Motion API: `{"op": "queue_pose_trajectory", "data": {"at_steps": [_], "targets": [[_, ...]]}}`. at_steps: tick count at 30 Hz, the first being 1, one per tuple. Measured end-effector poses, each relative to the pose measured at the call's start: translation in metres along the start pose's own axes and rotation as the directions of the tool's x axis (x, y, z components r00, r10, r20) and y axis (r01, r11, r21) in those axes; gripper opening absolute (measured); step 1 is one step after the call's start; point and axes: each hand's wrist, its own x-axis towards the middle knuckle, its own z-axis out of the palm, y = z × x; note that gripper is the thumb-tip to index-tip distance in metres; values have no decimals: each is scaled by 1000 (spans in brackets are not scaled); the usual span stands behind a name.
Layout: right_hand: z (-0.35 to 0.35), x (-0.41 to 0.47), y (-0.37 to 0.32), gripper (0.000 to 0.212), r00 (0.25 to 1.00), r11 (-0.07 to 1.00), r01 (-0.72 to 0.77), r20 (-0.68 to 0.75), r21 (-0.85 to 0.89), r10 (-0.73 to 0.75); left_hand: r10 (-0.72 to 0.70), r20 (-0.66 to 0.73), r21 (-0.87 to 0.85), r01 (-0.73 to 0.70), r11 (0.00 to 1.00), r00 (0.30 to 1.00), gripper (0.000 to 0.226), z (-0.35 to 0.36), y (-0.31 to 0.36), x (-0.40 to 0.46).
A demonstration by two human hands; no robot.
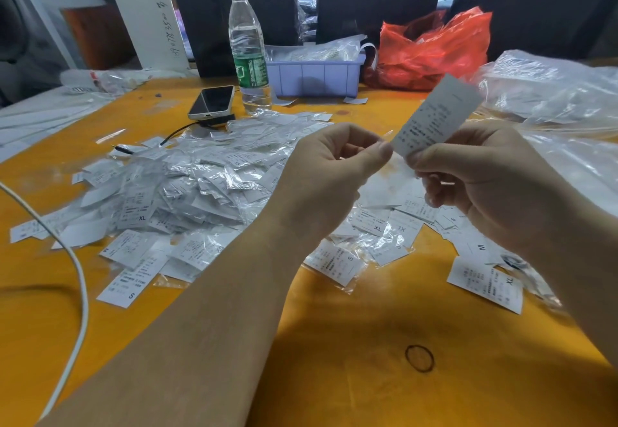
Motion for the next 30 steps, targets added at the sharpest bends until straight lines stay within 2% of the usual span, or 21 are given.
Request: {"op": "queue_pose_trajectory", "data": {"at_steps": [4,6,9,12,16,21,26,30], "targets": [[0,-1,-1,22,997,999,-22,69,-37,24,-1,27,-5,1,1000,1000,10,-1,-1,0],[1,-1,-1,21,994,999,-27,107,-42,32,7,42,-3,-7,1000,999,10,-1,-1,0],[0,-1,-1,17,997,1000,-17,69,-5,17,17,35,-15,-16,1000,999,12,-2,-1,0],[0,1,-1,24,999,999,-37,37,11,37,30,27,-21,-30,999,999,14,-1,-1,0],[1,0,-1,9,998,997,-66,27,36,65,43,28,-6,-42,999,999,16,-1,-1,0],[0,0,-3,7,992,993,-112,69,48,108,50,24,1,-50,999,998,19,-1,-1,0],[1,0,-4,27,987,992,-118,112,52,112,47,26,35,-47,998,999,19,-1,-1,0],[0,-1,-4,32,984,992,-112,145,66,101,23,34,49,-25,999,999,17,-1,0,-1]]}}
